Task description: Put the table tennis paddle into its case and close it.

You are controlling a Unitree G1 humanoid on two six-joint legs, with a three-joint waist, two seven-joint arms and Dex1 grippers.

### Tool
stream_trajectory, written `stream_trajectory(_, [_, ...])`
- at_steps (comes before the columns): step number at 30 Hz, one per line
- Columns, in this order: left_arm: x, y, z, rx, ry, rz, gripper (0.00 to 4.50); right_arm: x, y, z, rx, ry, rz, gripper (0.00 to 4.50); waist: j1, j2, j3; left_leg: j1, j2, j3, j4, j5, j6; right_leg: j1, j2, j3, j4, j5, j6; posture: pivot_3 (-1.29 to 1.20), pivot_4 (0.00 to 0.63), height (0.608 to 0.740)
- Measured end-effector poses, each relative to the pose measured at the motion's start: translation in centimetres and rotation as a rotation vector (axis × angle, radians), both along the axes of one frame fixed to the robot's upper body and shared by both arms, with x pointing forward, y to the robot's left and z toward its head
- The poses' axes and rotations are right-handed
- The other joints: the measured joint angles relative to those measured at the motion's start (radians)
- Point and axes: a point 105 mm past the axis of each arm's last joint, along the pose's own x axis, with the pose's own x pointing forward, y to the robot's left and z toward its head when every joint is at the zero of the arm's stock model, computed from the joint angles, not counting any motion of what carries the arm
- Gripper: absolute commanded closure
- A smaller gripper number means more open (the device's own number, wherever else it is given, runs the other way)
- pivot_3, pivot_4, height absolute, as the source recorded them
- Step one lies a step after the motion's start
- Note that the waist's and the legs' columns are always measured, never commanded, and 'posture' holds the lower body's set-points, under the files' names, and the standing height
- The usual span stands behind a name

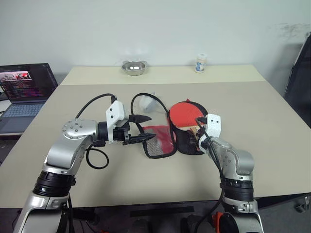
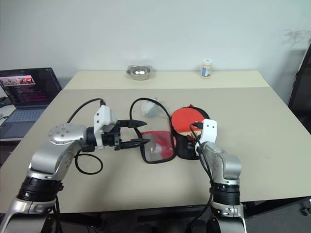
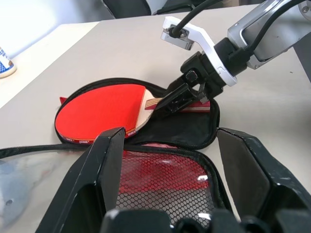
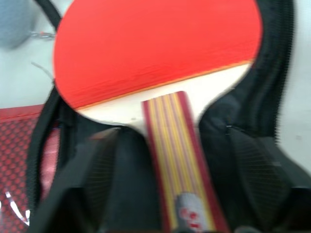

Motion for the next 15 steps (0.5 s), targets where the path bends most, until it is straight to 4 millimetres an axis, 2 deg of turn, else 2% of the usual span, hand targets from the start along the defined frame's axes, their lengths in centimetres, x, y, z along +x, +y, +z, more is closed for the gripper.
stream_trajectory(3, [0.0,0.3,-0.2,0.0,0.006,0.015,1.27,-0.1,0.1,0.1,-0.012,-0.011,0.019,0.04,0.0,0.0,0.0,0.0,0.0,0.0,0.0,0.0,0.0,0.0,0.0,0.0,0.0,0.0,0.0,0.0,0.15,0.74])
stream_trajectory(7, [0.2,1.2,-0.1,0.005,-0.002,0.057,1.27,-0.2,-0.2,1.3,-0.06,-0.071,0.083,0.04,-0.001,0.0,0.0,0.0,0.001,0.0,-0.001,0.0,0.0,0.0,0.0,0.0,-0.001,0.0,0.0,0.0,0.15,0.74])
stream_trajectory(9, [0.3,1.7,-0.3,0.019,0.007,0.083,1.27,-0.4,-0.2,2.6,-0.085,-0.125,0.161,0.04,-0.001,0.0,0.0,0.0,0.001,0.0,-0.001,0.0,0.0,0.0,0.0,0.0,-0.001,0.0,0.0,0.0,0.15,0.74])
stream_trajectory(12, [1.2,3.6,-1.1,0.079,0.024,0.179,1.27,-1.5,-0.1,5.3,-0.145,-0.213,0.395,0.04,-0.001,0.0,0.0,0.0,0.0,0.0,-0.001,0.0,0.0,0.0,0.0,0.0,-0.001,0.0,0.0,0.0,0.15,0.74])
stream_trajectory(15, [2.0,5.8,-2.2,0.127,0.056,0.273,1.87,-2.8,-1.0,8.0,-0.193,-0.278,0.567,0.0,0.0,0.0,0.0,0.0,0.001,-0.001,-0.001,0.0,0.001,0.0,0.0,-0.002,-0.002,0.0,0.0,0.0,0.15,0.74])
